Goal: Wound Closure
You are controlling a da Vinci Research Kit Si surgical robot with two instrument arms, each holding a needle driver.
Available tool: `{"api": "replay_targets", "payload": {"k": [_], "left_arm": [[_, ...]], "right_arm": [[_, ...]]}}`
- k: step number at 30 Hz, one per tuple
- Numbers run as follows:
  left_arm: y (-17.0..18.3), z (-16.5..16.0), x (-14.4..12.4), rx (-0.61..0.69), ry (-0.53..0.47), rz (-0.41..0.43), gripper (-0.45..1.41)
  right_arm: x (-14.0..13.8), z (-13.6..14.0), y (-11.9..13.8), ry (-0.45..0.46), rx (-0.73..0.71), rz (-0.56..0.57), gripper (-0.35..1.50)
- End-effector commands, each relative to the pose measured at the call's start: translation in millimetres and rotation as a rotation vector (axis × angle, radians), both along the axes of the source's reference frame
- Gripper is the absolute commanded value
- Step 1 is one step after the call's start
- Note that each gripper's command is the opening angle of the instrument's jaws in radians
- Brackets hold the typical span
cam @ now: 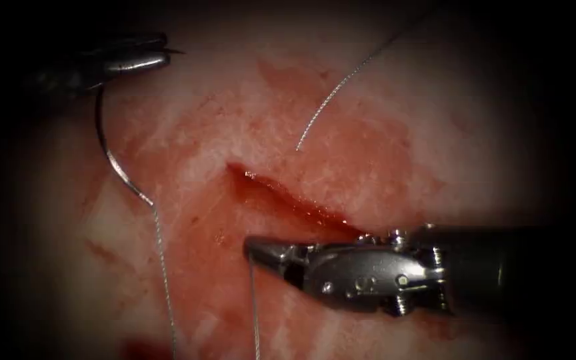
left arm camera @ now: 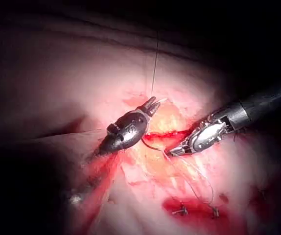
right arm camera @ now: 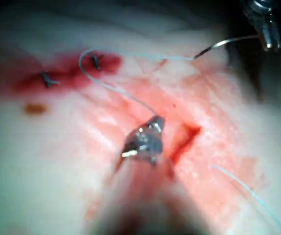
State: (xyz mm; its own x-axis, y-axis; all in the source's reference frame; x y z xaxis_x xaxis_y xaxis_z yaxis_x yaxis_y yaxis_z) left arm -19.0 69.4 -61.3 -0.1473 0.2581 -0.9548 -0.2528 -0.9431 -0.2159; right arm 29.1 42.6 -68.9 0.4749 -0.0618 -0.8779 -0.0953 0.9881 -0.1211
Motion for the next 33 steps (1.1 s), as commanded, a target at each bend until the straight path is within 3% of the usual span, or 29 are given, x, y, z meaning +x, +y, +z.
{"api": "replay_targets", "payload": {"k": [1,3,10,18,20,21,24,26,33], "left_arm": [[-0.5,0.8,-0.6,0.003,-0.001,0.0,-0.35],[-0.5,0.9,-0.6,0.002,-0.001,0.0,-0.35],[-0.6,1.7,-0.5,-0.006,0.002,0.003,-0.35],[-0.6,2.1,-0.5,-0.004,0.004,0.004,-0.35],[-0.6,2.2,-0.5,-0.004,0.004,0.004,-0.35],[-0.6,2.2,-0.5,-0.005,0.004,0.004,-0.35],[-0.6,2.2,-0.5,-0.004,0.006,0.006,-0.35],[-0.6,2.2,-0.5,-0.004,0.006,0.006,-0.35],[-0.6,2.2,-0.2,-0.003,0.006,0.007,-0.35]], "right_arm": [[0.0,-0.1,-1.1,0.005,0.006,-0.006,-0.35],[-0.8,-1.0,-1.9,0.004,0.006,-0.012,-0.35],[-5.6,-7.9,-7.0,0.013,0.024,-0.039,-0.35],[-4.8,-14.7,-12.7,0.039,0.044,-0.112,-0.35],[-4.5,-15.2,-13.0,0.04,0.046,-0.114,-0.35],[-4.3,-15.4,-12.7,0.037,0.049,-0.113,0.07],[-4.8,-15.2,-11.8,0.05,0.049,-0.099,0.54],[-5.8,-14.8,-10.7,0.078,0.046,-0.083,0.99],[-8.5,-11.9,-7.1,0.092,0.066,-0.031,1.09]]}}
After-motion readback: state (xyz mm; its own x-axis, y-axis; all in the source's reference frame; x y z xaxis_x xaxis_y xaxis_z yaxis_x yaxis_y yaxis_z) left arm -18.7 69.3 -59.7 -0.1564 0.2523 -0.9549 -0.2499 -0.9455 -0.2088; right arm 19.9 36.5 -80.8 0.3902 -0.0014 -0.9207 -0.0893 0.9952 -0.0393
